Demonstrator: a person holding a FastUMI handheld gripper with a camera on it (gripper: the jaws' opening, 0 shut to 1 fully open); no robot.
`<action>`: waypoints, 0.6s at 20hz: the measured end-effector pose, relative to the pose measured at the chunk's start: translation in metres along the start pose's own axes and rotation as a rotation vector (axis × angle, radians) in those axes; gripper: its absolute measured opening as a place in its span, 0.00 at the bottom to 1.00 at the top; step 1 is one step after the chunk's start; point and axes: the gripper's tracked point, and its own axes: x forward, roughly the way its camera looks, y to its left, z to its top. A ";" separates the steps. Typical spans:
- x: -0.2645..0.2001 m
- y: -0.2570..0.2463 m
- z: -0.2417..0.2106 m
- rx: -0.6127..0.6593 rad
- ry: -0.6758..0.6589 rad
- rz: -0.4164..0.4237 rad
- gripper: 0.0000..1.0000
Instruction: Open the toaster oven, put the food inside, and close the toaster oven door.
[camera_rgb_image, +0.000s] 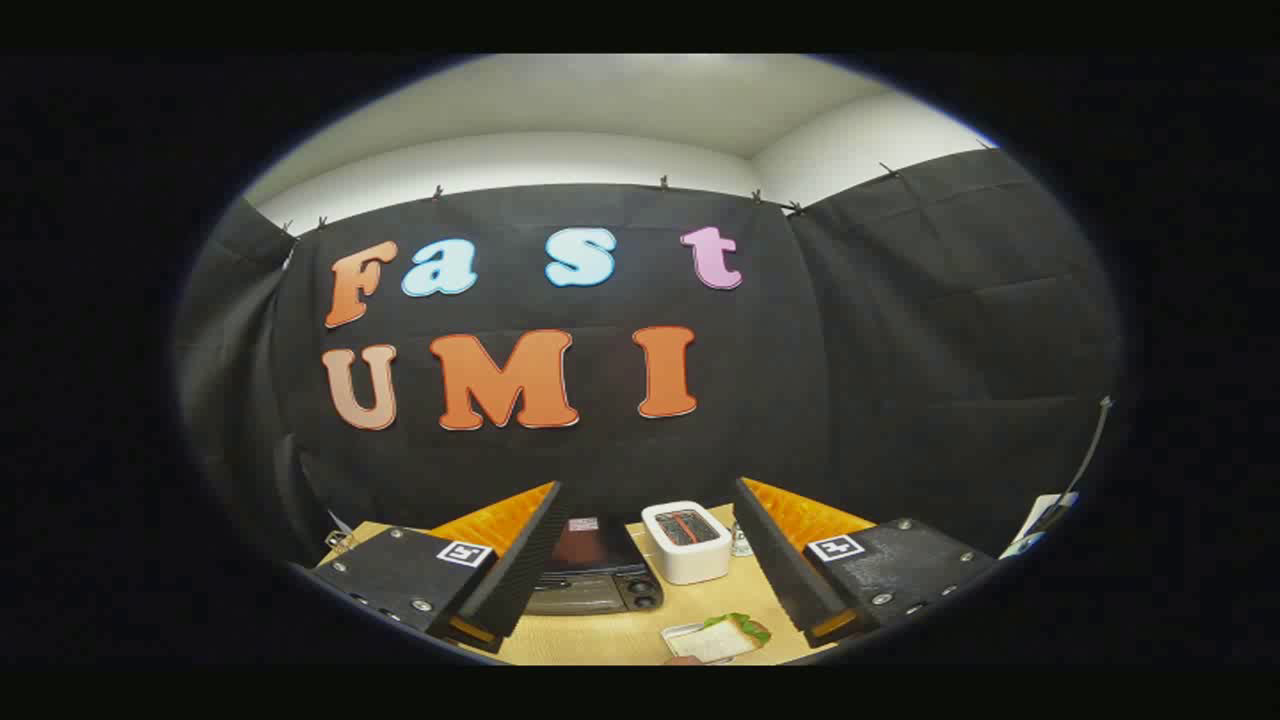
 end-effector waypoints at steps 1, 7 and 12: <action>0.000 0.000 0.001 -0.002 -0.001 0.001 0.99; -0.001 0.002 0.000 -0.016 0.002 0.004 0.99; 0.000 0.002 0.000 -0.020 0.006 0.001 0.99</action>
